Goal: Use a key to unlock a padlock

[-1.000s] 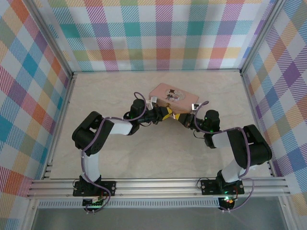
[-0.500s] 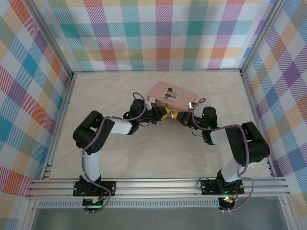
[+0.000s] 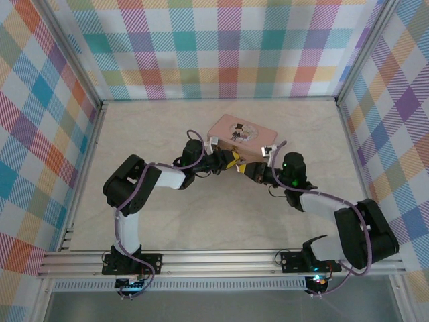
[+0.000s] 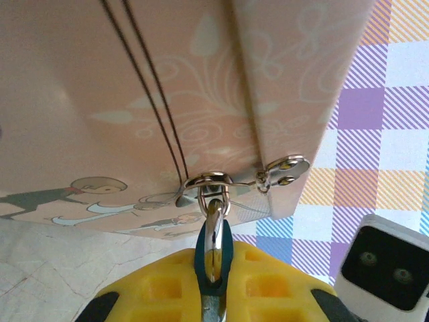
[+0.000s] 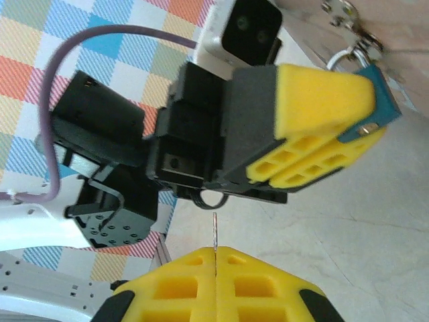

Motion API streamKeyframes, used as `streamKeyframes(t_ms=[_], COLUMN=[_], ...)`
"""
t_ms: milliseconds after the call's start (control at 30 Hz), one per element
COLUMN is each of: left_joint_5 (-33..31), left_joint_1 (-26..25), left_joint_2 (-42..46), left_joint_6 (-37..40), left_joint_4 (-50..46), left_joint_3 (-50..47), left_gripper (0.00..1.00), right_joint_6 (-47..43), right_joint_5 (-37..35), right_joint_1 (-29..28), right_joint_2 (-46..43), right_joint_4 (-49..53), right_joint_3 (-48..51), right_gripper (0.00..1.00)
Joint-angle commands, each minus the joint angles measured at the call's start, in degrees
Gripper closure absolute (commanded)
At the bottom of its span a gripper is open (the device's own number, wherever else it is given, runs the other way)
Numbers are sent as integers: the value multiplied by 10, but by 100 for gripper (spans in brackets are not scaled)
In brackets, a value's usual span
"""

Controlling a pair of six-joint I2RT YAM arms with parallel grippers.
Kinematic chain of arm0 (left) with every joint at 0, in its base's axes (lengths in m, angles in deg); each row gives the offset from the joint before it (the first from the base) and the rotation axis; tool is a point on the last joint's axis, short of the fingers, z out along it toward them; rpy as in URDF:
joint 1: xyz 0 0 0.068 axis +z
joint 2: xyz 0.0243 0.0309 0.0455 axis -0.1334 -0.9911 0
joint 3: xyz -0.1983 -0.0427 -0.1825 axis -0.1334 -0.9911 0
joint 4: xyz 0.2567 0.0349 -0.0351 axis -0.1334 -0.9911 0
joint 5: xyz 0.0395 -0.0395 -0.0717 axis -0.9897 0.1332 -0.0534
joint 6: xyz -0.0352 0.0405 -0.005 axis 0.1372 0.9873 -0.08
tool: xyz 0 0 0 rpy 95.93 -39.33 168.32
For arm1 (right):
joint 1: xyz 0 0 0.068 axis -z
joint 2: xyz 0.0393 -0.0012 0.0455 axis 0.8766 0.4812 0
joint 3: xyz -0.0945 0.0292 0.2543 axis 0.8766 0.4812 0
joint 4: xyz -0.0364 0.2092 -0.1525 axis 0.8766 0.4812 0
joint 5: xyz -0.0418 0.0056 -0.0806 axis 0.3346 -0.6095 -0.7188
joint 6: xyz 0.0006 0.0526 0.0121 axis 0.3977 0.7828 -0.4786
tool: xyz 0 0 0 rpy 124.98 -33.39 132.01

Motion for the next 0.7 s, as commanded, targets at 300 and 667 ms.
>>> streamKeyframes(t_ms=[300, 667], left_joint_5=[39, 73], left_joint_1=[-5, 5], left_joint_2=[-1, -4], left_joint_6=[-7, -21], left_joint_4=[43, 45], left_joint_3=[19, 16], left_gripper=[90, 91], right_joint_6=[45, 70], right_joint_5=[-31, -64], right_joint_1=[-22, -6], right_joint_2=[130, 158], right_joint_4=[-113, -157], right_joint_3=[-1, 0], right_gripper=[100, 100])
